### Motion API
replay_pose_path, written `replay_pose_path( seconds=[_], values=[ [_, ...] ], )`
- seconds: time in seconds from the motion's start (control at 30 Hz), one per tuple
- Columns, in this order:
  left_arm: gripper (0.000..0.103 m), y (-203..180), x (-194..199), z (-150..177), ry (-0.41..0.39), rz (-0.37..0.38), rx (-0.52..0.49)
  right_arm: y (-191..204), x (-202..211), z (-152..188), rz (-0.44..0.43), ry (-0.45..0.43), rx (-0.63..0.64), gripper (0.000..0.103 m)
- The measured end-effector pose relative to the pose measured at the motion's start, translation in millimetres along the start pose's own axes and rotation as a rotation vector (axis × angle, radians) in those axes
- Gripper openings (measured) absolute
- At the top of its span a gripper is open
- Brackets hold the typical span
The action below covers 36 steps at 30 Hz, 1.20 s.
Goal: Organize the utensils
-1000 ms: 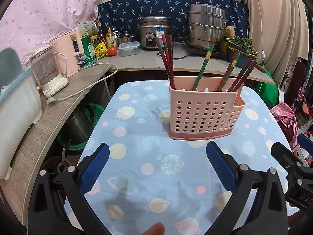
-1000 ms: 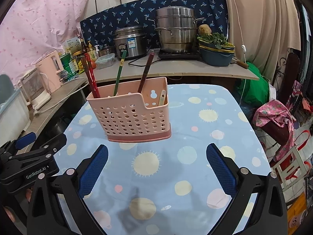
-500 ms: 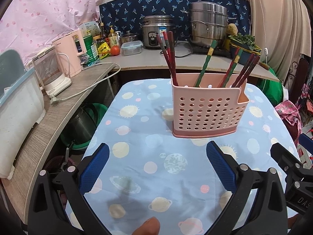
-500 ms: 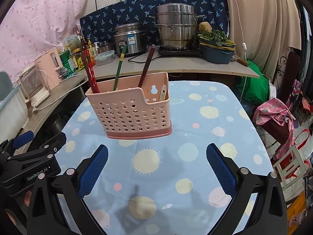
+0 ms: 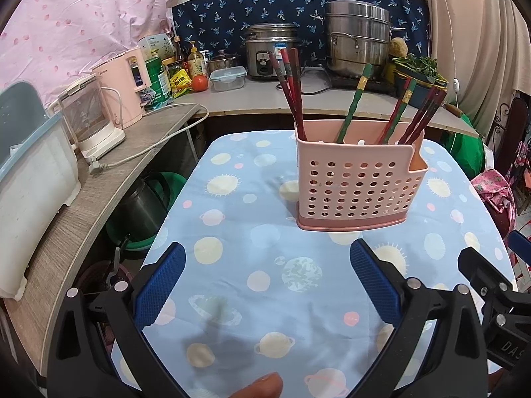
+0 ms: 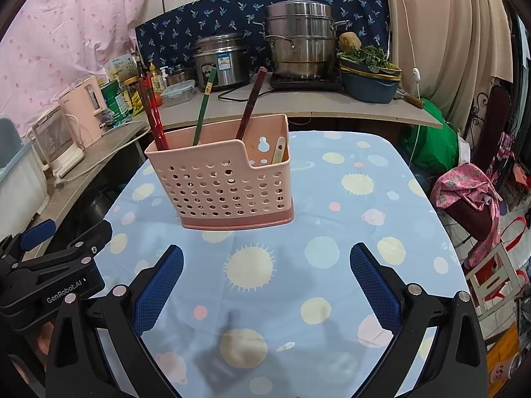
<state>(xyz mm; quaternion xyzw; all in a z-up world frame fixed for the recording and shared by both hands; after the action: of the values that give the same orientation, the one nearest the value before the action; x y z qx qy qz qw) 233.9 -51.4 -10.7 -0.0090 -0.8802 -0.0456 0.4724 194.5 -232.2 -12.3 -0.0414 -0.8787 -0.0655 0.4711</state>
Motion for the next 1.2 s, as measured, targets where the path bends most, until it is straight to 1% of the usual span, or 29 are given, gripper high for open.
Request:
replay_pose_path(
  seconds=[1.2],
  values=[
    [0.095,2.9,-7.0,3.2,0.03,-0.023,-0.003,0.6,-5.6,4.9,0.017,0.013,0.005,0.097]
  ],
)
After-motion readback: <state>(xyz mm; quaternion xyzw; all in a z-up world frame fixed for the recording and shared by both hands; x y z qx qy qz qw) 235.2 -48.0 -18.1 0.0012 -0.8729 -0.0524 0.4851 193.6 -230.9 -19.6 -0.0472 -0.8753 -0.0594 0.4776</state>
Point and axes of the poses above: each gripper's, at about its wrist camera, not at the fingertips, and x roughly against the way its jaws point, y to its left, z to its underside, the point moved 7 cm from there along -x, roughly the way its jaws point, and after that the axes turned 15 degrees about y, right-handed, at the moved point
